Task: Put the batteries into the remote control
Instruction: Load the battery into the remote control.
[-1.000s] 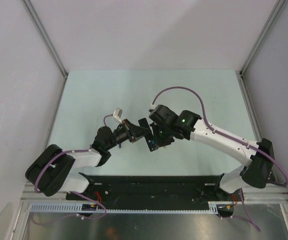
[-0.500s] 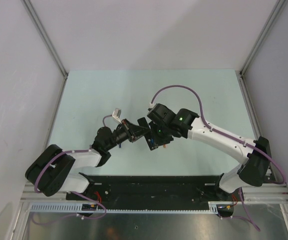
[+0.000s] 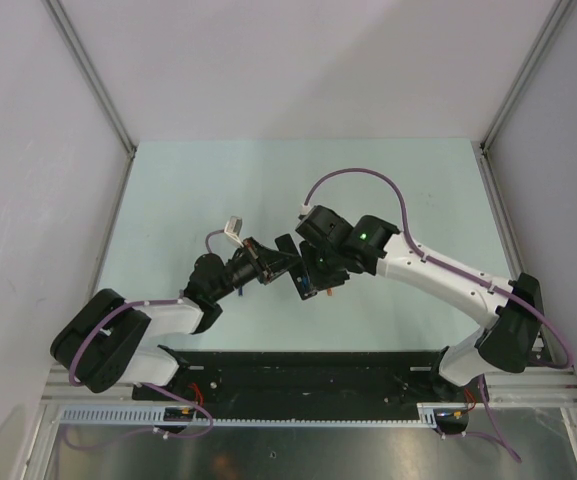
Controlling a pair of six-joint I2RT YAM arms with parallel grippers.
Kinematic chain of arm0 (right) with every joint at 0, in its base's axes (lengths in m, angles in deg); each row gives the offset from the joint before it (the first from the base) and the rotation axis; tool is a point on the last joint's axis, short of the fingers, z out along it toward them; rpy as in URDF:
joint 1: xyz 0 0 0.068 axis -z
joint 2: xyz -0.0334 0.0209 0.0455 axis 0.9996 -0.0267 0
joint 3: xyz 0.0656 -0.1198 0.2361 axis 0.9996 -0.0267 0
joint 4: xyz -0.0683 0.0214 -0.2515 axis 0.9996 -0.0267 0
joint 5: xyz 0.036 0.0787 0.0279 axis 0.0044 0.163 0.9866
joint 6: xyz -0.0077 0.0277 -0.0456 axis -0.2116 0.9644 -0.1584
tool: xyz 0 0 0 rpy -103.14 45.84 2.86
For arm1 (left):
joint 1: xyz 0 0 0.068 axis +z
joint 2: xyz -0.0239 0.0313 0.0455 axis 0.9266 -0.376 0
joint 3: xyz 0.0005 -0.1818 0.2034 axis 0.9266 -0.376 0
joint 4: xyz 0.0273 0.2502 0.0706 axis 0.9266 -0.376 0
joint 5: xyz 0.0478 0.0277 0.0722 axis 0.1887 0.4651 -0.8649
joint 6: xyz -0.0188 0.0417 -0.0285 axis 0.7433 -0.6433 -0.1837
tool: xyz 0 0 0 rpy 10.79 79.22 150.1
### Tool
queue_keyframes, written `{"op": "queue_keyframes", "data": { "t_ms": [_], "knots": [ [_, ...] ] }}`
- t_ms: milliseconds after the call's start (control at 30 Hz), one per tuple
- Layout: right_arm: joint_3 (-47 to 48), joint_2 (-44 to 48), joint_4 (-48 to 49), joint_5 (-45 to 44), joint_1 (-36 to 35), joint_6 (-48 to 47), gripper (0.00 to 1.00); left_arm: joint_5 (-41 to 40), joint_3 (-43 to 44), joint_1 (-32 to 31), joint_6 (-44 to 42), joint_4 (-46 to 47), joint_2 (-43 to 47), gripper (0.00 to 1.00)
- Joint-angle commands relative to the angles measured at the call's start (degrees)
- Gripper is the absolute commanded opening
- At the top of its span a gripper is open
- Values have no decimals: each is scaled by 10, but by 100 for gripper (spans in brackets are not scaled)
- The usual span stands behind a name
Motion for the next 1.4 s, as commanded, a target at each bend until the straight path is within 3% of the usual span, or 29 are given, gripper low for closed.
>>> {"op": "queue_keyframes", "data": {
  "t_ms": [0,333,733,833,1000,1067,1133,1167,1367],
  "knots": [
    [29,6,-17,-44,9,-2,32,22,-5,-7,22,49,5,0],
    [34,37,23,-34,10,-1,45,20,-7,-7,24,50,-2,0],
    [31,81,69,-31,12,-2,52,22,-7,-8,30,50,-7,0],
    [-10,120,109,-21,19,-10,53,40,1,-7,38,50,-13,0],
    [-142,213,272,15,26,-21,55,79,14,-6,52,51,-20,0],
    [-191,248,309,44,33,-13,63,83,15,-6,53,50,-16,0],
    [-200,249,304,92,68,-12,71,84,13,-7,53,50,-7,0],
    [-202,247,296,136,78,-10,72,84,12,-7,52,49,-6,0],
    [-260,271,352,200,84,12,79,81,15,-6,50,49,3,0]
  ]
}}
